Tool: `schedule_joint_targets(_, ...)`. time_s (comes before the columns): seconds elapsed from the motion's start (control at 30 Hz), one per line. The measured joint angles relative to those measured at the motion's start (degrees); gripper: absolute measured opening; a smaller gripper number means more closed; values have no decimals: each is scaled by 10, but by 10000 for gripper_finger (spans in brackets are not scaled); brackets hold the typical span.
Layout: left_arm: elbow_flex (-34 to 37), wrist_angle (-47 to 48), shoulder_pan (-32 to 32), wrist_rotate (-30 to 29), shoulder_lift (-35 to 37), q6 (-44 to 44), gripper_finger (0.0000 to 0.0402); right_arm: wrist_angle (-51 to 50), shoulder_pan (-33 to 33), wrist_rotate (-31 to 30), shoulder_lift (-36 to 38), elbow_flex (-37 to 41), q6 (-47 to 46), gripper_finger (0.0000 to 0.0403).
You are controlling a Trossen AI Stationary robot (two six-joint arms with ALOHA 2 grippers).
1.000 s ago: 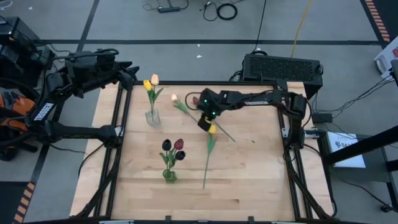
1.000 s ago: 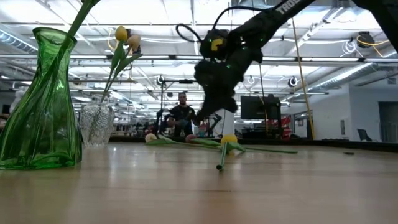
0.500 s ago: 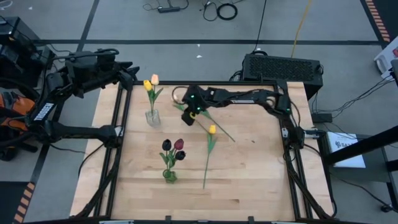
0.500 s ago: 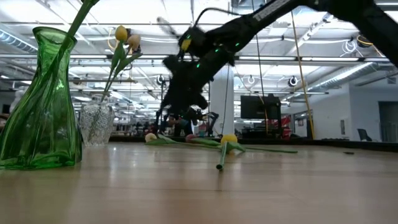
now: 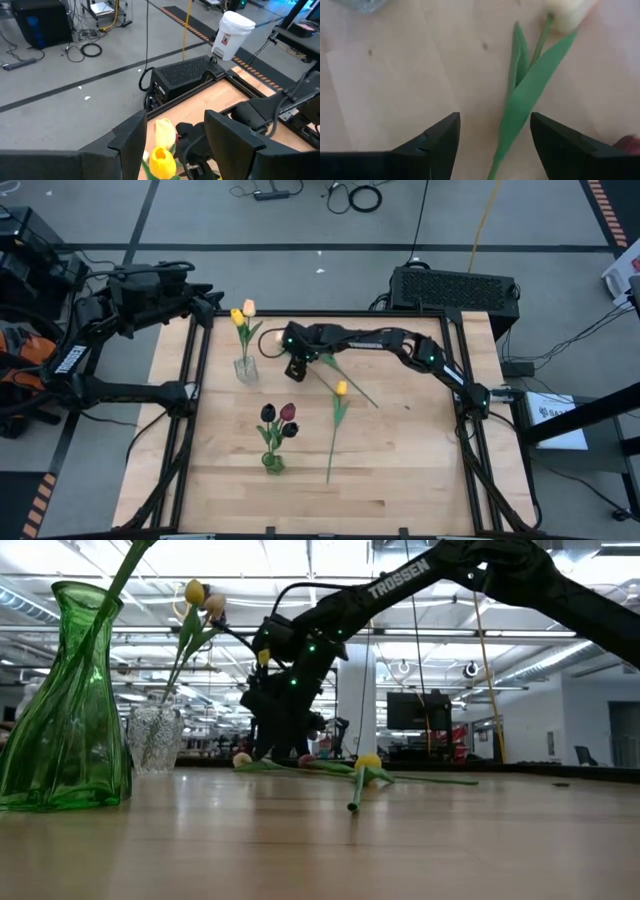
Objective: Sort flowers into vase by color
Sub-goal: Put the orange tulip into the transparent vase
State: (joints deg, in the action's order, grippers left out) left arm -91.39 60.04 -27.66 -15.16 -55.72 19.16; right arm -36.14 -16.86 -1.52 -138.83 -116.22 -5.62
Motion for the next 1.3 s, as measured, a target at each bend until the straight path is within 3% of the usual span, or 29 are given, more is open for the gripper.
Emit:
schedule_joint_targets(0.13, 0, 1, 0, 0, 0, 0, 206, -5, 7, -33, -1, -3, 8, 236)
schedule_joint_targets(0.47, 0, 1, 0, 0, 0, 0, 206, -38, 9, -48, -6, -3, 8, 207)
schedule_joint_targets(0.9, 0, 1, 0, 0, 0, -2, 206, -108, 11, -58, -6, -3, -26, 199)
schedule_joint_targets(1.07, 0, 1, 0, 0, 0, -1, 206, -131, 16, -41, -5, -3, -42, 154)
schedule_joint_targets(1.2, 0, 1, 0, 0, 0, 0, 206, -134, 21, -27, -4, 1, -56, 95)
schedule_joint_targets(1.3, 0, 1, 0, 0, 0, 0, 206, -129, 20, 20, -1, 18, -73, 41)
